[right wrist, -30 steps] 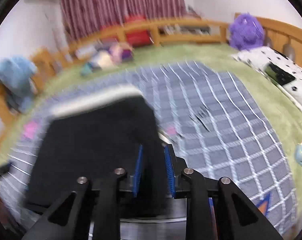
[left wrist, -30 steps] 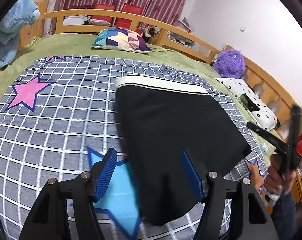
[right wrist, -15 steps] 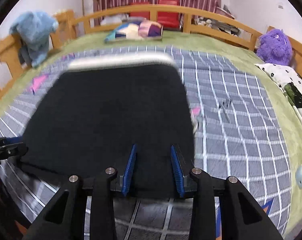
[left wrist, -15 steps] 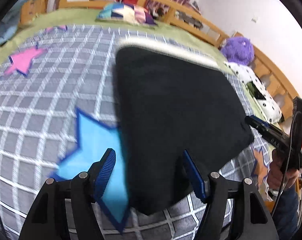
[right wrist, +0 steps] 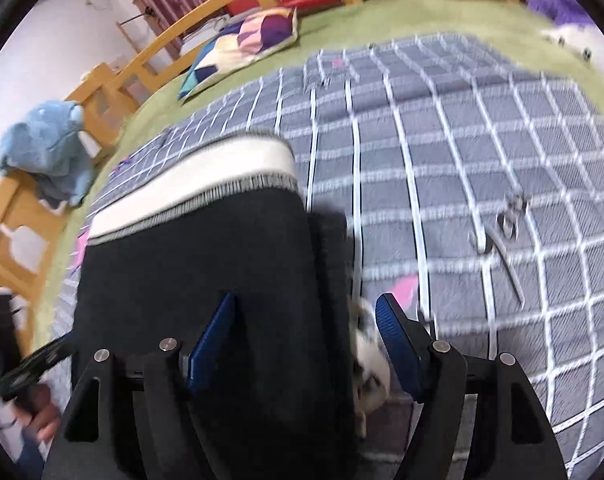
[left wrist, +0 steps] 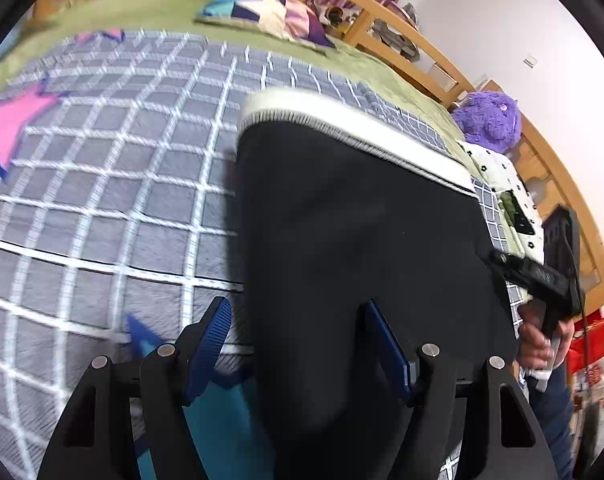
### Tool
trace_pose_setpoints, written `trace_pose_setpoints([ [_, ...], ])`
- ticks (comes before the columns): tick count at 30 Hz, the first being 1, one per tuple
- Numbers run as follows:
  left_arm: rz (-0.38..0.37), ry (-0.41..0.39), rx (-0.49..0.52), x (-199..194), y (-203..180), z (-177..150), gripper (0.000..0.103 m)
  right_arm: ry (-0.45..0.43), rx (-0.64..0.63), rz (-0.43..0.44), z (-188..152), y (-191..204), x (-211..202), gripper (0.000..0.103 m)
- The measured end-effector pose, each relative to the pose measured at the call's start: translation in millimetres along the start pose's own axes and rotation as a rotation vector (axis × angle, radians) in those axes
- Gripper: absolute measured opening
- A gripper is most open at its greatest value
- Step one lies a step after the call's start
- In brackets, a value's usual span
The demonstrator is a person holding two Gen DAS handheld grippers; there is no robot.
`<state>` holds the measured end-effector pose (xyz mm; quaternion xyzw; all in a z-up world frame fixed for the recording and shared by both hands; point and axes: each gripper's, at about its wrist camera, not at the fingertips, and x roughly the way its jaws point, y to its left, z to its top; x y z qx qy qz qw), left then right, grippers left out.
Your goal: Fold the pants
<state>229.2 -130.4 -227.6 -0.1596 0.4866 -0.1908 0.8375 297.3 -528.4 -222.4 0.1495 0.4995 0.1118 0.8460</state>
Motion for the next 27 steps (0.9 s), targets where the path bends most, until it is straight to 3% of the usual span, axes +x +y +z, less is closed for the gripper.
trace_pose_setpoints([
  [6,-0.124,-0.002,-0.081,25.1,16.9,-1.4,0.067,0.054,0.018,0.115,-24.7,-5.6,7.6,0.070],
  [9,-0.121,0.024,-0.079,31.3,11.9,5.7,0.050,0.066,0.026,0.190,-28.1,-2.9,22.6,0.072],
  [12,-0.160,0.021,-0.095,23.4,17.3,10.6,0.026,0.051,0.020,0.189,-28.3,2.9,22.5,0.058],
  [15,-0.238,0.013,-0.097,3.8,21.2,22.1,0.021,0.005,0.045,0.165,-30.1,13.1,3.5,0.044],
  [20,-0.194,-0.065,-0.025,-49.1,21.7,44.9,0.020,-0.056,0.021,0.139,-35.7,62.2,-20.1,0.034],
  [23,-0.165,-0.102,-0.055,-88.4,55.3,54.0,0.020,-0.076,0.035,0.200,-43.4,96.1,-19.5,0.028],
  [25,-0.096,-0.116,-0.045,-111.1,80.3,53.9,0.020,-0.071,0.047,0.281,-45.7,126.6,-8.2,0.027],
  [27,-0.033,-0.122,-0.060,-123.1,106.9,50.2,0.020,-0.051,0.015,0.284,-48.9,164.4,10.6,0.027],
])
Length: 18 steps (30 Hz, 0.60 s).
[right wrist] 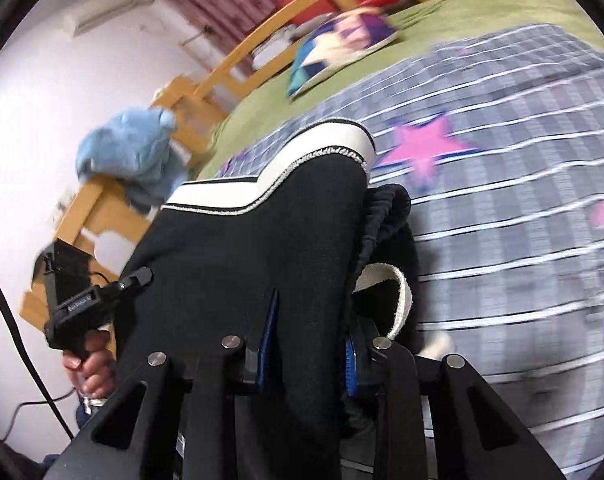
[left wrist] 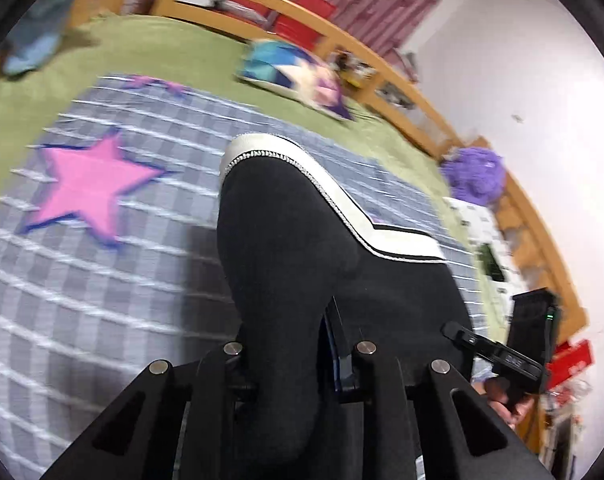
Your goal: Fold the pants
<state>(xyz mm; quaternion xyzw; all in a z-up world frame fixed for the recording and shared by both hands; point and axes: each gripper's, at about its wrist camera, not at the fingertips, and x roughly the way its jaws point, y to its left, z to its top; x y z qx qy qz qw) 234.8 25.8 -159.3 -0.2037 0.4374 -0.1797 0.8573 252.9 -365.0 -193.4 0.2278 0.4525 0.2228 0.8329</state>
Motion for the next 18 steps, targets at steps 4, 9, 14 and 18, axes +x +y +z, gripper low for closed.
trace_pose_setpoints([
  [4,0.056,0.063,-0.078,11.8,56.7,-9.6,0.029,0.037,-0.066,-0.067,-14.8,34.6,54.4,0.030],
  [9,0.195,0.081,-0.034,23.9,60.8,-26.9,0.051,0.015,-0.057,-0.099,-28.9,11.6,63.4,0.036],
  [14,0.246,-0.001,0.096,-15.6,46.2,-46.9,0.062,-0.001,-0.041,-0.144,-29.5,13.8,60.9,0.046],
  [18,0.188,-0.030,0.128,-55.6,51.9,-88.8,0.062,-0.019,-0.046,-0.183,-40.7,22.3,48.0,0.046],
])
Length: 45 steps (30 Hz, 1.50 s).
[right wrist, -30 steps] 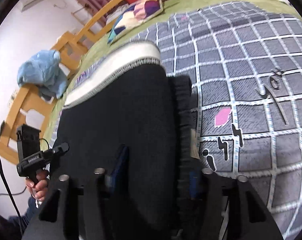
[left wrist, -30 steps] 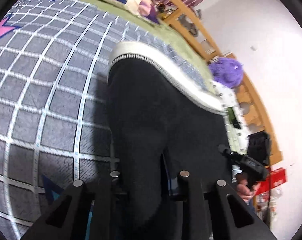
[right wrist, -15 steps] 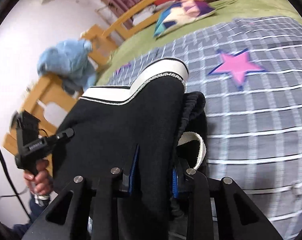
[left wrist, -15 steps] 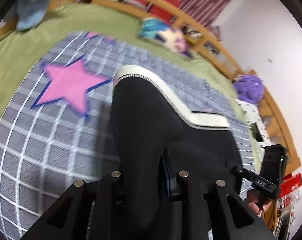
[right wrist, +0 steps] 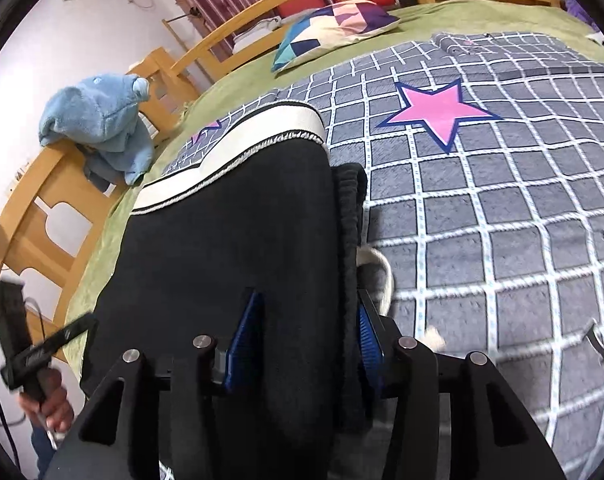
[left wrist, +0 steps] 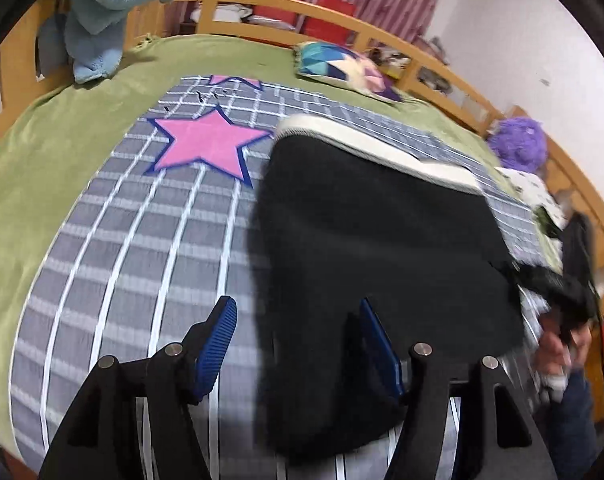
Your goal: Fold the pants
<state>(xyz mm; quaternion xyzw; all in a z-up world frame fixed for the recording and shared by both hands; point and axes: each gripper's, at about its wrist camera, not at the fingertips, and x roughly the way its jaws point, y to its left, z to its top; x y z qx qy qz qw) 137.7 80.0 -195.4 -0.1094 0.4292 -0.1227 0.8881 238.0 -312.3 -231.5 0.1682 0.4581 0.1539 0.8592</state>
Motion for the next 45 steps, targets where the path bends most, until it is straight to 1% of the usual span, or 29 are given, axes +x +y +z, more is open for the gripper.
trace_pose_setpoints([
  [3,-0.033,-0.020,0.049,-29.3,-2.7,-29.5,0.062,-0.005,-0.001,-0.017,-10.1,4.8,-15.1,0.046],
  [5,-0.035,-0.021,0.064,-34.5,-4.4,-46.0,0.062,-0.011,-0.011,-0.042,-16.4,9.4,-21.7,0.048],
  [8,0.022,0.007,0.088,-23.2,-14.6,-61.0,0.062,-0.013,-0.044,-0.087,-27.3,18.4,-29.1,0.049],
  [11,0.089,-0.018,0.065,-11.1,-23.5,-61.2,0.061,-0.017,-0.073,-0.134,-35.3,24.6,-35.2,0.049],
  [12,0.112,-0.031,0.050,-6.6,-24.8,-57.9,0.056,-0.020,-0.074,-0.144,-37.5,25.7,-37.7,0.049],
  [13,0.115,-0.039,0.039,-3.6,-25.4,-55.9,0.042,-0.022,-0.073,-0.156,-39.2,26.9,-39.0,0.049],
  [14,0.122,-0.048,0.037,-3.7,-25.5,-54.4,0.033,-0.020,-0.073,-0.160,-41.3,26.6,-40.0,0.047],
  [15,0.141,-0.083,0.031,-9.6,-23.7,-53.7,0.023,-0.022,-0.075,-0.164,-43.7,26.1,-41.1,0.046],
  [16,0.125,-0.118,0.011,-17.8,-19.0,-54.1,0.017,-0.028,-0.081,-0.168,-46.0,25.5,-42.3,0.044],
  [17,0.117,-0.129,-0.006,-22.6,-14.9,-54.6,0.016,-0.025,-0.087,-0.165,-48.2,24.7,-42.7,0.044],
  [20,0.122,-0.048,-0.027,-16.6,-6.5,-57.9,0.017,-0.021,-0.094,-0.156,-55.4,22.3,-43.7,0.045],
  [21,0.135,-0.027,-0.030,-16.6,-6.1,-60.0,0.021,-0.019,-0.104,-0.160,-57.6,23.5,-43.5,0.045],
  [22,0.136,-0.022,-0.029,-20.7,-6.2,-61.8,0.022,-0.017,-0.119,-0.166,-60.1,24.8,-43.9,0.046],
  [23,0.127,-0.026,-0.029,-28.6,-7.1,-63.7,0.022,-0.017,-0.128,-0.166,-61.8,25.2,-45.3,0.046],
  [24,0.123,-0.032,-0.031,-34.8,-7.3,-65.2,0.025,-0.015,-0.131,-0.160,-63.0,25.9,-47.1,0.046],
  [25,0.119,-0.051,-0.034,-44.8,-7.5,-67.2,0.029,-0.014,-0.128,-0.148,-64.1,25.6,-50.3,0.046],
  [28,0.070,-0.130,-0.037,-70.3,-8.8,-63.6,0.039,-0.034,-0.109,-0.119,-68.1,25.0,-58.9,0.046],
  [30,0.054,-0.160,-0.029,-75.1,-16.1,-49.7,0.039,-0.036,-0.108,-0.108,-70.6,27.9,-60.2,0.046],
  [33,0.061,-0.183,0.009,-62.1,-36.3,-22.3,0.039,-0.043,-0.131,-0.103,-73.6,37.1,-58.1,0.046],
  [35,0.109,-0.150,0.028,-42.1,-44.1,-15.3,0.039,-0.030,-0.157,-0.138,-77.5,42.4,-52.3,0.046],
  [36,0.126,-0.109,0.011,-29.7,-42.0,-17.6,0.039,-0.013,-0.164,-0.158,-80.0,43.3,-48.0,0.045],
  [38,0.092,-0.004,-0.060,-1.1,-28.5,-33.5,0.040,0.058,-0.139,-0.177,-86.8,37.4,-35.3,0.045],
  [39,0.110,0.016,-0.071,8.7,-23.0,-43.0,0.040,0.085,-0.120,-0.169,-89.1,33.7,-31.3,0.044],
  [40,0.116,-0.005,-0.048,9.7,-22.2,-49.6,0.040,0.103,-0.104,-0.157,-91.3,30.6,-28.7,0.045],
  [42,0.116,-0.025,-0.013,2.0,-25.1,-46.6,0.040,0.092,-0.120,-0.146,-92.4,31.2,-32.3,0.045],
  [44,0.080,-0.073,-0.035,-12.9,-21.7,-33.3,0.040,0.055,-0.156,-0.146,-90.4,35.8,-43.6,0.045],
  [45,0.074,-0.092,-0.039,-17.9,-20.8,-28.8,0.040,0.032,-0.163,-0.140,-88.1,37.6,-49.8,0.045],
])
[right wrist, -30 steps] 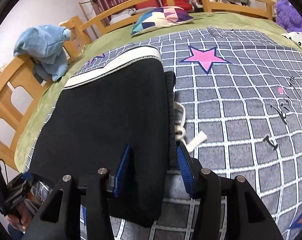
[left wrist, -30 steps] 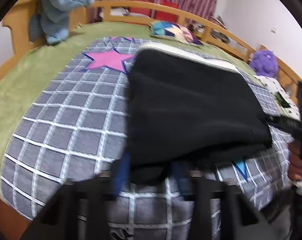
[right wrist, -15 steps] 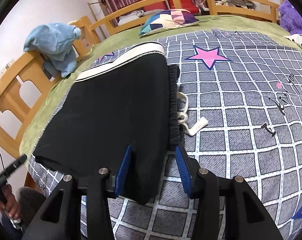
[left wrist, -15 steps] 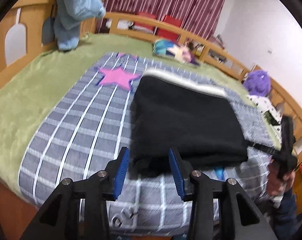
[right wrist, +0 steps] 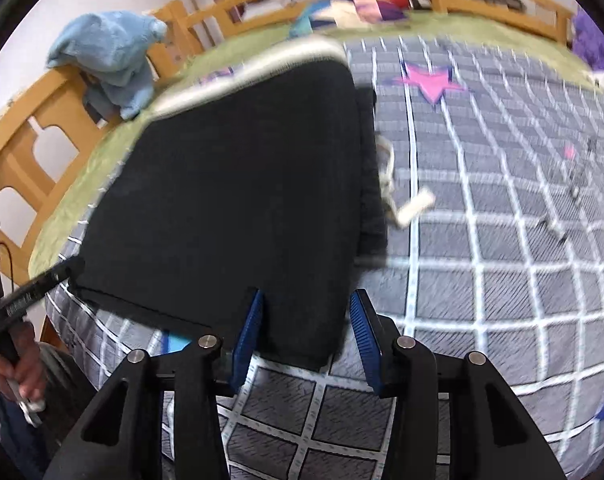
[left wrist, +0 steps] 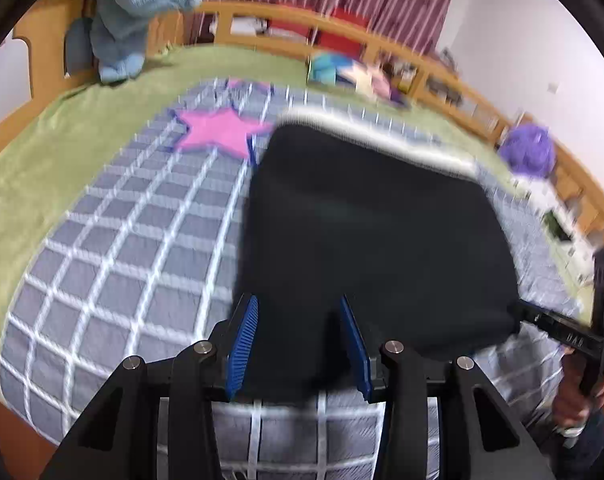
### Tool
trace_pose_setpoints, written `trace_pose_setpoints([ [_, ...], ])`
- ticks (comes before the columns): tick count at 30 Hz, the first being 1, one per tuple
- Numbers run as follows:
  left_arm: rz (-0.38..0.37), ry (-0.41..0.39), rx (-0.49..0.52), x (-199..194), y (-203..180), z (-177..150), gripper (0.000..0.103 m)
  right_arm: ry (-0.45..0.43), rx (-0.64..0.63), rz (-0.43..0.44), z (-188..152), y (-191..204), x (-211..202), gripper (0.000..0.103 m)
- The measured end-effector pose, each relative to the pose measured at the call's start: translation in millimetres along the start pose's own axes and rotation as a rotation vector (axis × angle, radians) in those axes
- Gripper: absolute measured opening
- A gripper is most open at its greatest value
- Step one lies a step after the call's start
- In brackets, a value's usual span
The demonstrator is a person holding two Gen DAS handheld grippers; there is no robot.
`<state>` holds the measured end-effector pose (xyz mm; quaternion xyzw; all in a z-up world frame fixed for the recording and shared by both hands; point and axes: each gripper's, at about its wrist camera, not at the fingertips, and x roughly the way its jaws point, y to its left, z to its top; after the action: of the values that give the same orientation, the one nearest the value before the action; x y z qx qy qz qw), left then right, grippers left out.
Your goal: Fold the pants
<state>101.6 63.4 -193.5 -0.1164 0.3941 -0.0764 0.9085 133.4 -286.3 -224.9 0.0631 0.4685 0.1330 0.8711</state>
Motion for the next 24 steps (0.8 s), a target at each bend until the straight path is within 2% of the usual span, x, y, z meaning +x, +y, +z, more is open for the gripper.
trace_pose_setpoints([
  [3,0.013,-0.044,0.019,-0.3,-1.1,27.4,0.050,-0.121,0.018,0.013,24.6,-2.5,-21.5,0.045],
  [6,0.009,-0.060,0.028,19.8,-8.8,66.6,0.050,-0.184,0.038,-0.030,65.8,-8.0,-16.6,0.045],
  [9,-0.009,-0.076,0.010,42.4,-16.0,93.7,0.052,-0.171,0.022,-0.060,108.5,-8.7,12.8,0.045],
  [11,-0.018,-0.073,-0.007,54.9,-15.7,101.1,0.052,-0.151,0.018,-0.091,122.4,-9.4,33.9,0.044],
  [12,-0.030,-0.070,-0.023,60.9,-13.6,101.4,0.052,-0.135,0.022,-0.098,126.4,-11.6,46.3,0.041],
  [13,-0.046,-0.067,-0.044,66.5,-10.2,99.4,0.052,-0.124,0.027,-0.085,124.9,-13.5,57.4,0.034],
  [15,-0.071,-0.039,-0.086,77.3,-4.3,94.6,0.053,-0.176,0.035,-0.067,114.7,-16.2,61.2,0.026],
  [16,-0.092,-0.021,-0.093,81.8,-2.6,93.2,0.053,-0.207,0.035,-0.060,111.5,-16.3,58.4,0.014],
  [18,-0.098,-0.010,-0.094,85.2,-1.2,93.0,0.053,-0.226,0.072,0.010,114.1,-23.0,46.0,0.012],
  [20,-0.103,-0.032,-0.087,80.0,-0.9,91.3,0.053,-0.248,0.144,0.096,116.8,-36.9,29.4,0.012],
  [21,-0.108,-0.045,-0.078,76.3,-1.3,90.1,0.054,-0.261,0.147,0.095,116.7,-39.2,23.5,0.012],
  [23,-0.115,-0.066,-0.075,69.7,-1.4,88.1,0.059,-0.269,0.082,0.002,115.0,-36.3,25.9,0.011],
  [24,-0.123,-0.070,-0.078,67.6,-1.5,87.9,0.060,-0.237,0.073,-0.040,116.4,-38.3,36.5,0.011],
])
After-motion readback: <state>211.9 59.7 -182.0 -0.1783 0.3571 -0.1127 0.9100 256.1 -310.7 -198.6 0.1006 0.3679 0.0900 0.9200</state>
